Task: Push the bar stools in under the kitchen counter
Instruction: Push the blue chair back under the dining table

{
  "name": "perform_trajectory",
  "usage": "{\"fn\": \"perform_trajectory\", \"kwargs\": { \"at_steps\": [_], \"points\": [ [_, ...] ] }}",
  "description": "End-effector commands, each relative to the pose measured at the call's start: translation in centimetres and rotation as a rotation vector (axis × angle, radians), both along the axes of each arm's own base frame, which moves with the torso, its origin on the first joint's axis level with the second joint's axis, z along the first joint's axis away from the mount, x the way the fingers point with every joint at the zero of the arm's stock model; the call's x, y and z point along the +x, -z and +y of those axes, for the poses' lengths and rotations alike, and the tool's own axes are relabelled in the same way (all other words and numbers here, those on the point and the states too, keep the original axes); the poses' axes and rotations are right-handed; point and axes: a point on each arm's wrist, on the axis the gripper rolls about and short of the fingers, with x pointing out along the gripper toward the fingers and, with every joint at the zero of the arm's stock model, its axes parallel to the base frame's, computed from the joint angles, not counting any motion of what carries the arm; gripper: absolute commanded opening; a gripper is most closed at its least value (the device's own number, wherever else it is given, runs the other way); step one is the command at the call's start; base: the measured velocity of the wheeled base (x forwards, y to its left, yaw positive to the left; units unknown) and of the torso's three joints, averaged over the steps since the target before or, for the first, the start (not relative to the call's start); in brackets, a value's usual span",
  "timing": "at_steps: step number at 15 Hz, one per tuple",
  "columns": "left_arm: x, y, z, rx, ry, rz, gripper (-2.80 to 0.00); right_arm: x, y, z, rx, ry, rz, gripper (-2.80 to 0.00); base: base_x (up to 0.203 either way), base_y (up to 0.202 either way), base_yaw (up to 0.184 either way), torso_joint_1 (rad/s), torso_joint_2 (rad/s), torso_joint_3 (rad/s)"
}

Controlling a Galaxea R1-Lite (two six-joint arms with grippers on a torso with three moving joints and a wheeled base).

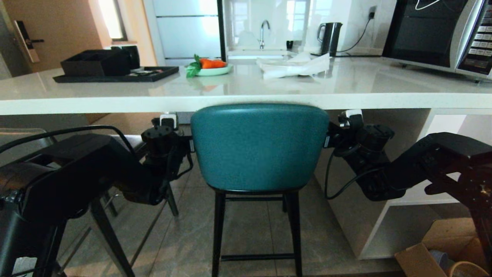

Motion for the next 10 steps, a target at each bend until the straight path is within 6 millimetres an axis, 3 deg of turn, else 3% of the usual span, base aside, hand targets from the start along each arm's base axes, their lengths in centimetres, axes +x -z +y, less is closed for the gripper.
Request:
{"fn": "perform_trajectory", "kwargs": {
  "at_steps": [1, 6, 10],
  "points": [
    [-3.1, -0.6, -3.7, -0.004, 0.102, -0.006, -2.8, -1.7, -0.9, 1.7, -0.005, -0.054, -0.005, -2.8, 0.0, 0.0, 0.0, 0.0, 0.0, 0.0],
    [-5.8, -1.2, -3.3, -0.011, 0.119, -0.011, -2.8, -2.9, -2.6, 0.6, 0.005, -0.032, -0.017, -2.8, 0.0, 0.0, 0.0, 0.0, 0.0, 0.0],
    [-5.2, -2.1, -2.2, -0.021, 0.088, -0.031, -2.8, -3.3, -3.3, 0.1, 0.01, 0.01, -0.025, -2.8, 0.0, 0.0, 0.0, 0.0, 0.0, 0.0]
  ]
}}
